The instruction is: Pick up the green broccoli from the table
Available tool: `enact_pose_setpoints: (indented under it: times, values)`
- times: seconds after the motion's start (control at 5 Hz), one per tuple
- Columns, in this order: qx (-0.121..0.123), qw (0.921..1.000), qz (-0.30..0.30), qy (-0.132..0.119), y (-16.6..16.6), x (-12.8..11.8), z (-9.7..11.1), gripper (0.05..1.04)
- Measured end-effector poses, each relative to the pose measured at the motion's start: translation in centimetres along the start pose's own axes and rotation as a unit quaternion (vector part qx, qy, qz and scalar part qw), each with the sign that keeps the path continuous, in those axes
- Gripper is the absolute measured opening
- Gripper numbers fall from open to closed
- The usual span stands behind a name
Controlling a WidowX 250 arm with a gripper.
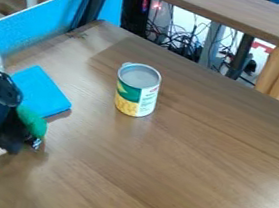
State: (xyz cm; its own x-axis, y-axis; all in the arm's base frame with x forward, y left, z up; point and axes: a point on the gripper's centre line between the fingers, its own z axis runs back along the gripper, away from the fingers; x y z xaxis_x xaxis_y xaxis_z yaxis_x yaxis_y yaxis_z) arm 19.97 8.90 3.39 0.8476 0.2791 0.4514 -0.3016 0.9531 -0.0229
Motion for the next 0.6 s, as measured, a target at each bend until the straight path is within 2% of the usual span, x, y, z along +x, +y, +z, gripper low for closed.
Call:
enact_pose_setpoints:
  times: [0.2, 0.4, 0.6]
  values:
    - [-0.008, 0.9998, 0.009, 0.014, -0.5, -0.2, 0.6, 0.548]
    - [-0.027, 0.9995, -0.014, -0.005, -2.0, 1.5, 2.1, 0.863]
    - [-0.074, 0.9961, -0.021, 0.043, -3.2, 4.1, 4.7, 1.012]
